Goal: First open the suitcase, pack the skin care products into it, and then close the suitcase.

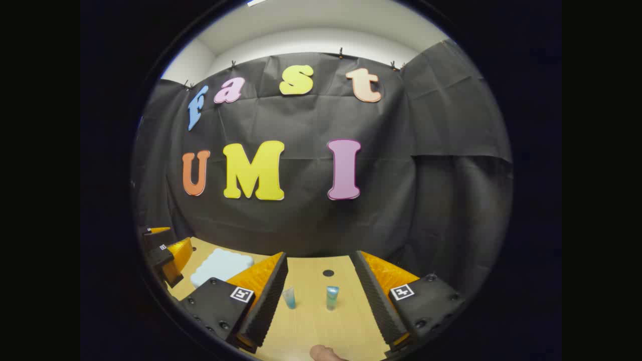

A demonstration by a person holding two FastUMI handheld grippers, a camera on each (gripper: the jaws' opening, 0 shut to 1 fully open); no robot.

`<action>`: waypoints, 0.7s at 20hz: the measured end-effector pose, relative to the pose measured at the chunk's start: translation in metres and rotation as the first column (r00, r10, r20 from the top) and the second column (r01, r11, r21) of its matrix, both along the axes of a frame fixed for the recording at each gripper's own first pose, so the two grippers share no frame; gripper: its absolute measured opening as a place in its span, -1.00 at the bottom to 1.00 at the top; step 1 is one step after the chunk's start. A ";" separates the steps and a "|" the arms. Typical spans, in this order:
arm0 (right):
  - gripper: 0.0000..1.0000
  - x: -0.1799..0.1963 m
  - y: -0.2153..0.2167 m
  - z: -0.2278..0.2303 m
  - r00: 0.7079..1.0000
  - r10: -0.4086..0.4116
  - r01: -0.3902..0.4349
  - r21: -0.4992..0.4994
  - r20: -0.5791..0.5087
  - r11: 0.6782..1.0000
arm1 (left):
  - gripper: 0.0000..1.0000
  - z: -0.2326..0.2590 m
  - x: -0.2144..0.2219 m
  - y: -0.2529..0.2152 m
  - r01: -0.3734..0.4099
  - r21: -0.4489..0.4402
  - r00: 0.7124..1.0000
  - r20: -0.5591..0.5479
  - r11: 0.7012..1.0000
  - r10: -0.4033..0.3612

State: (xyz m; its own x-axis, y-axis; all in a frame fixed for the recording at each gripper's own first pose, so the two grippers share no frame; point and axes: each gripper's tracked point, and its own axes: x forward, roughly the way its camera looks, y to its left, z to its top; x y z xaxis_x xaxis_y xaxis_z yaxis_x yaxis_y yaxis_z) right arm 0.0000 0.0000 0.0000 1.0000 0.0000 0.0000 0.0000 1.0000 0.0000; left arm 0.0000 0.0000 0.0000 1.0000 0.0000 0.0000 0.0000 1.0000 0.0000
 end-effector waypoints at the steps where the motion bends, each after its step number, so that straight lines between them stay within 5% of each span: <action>1: 0.60 0.004 0.001 0.002 1.000 0.004 -0.004 0.003 0.004 1.000 | 0.95 0.001 0.003 -0.002 0.002 -0.002 1.000 0.003 1.000 -0.002; 14: 0.58 0.011 0.010 -0.004 0.999 0.044 -0.044 -0.012 -0.012 0.999 | 0.96 -0.001 0.007 -0.008 0.012 -0.001 1.000 0.000 1.000 -0.012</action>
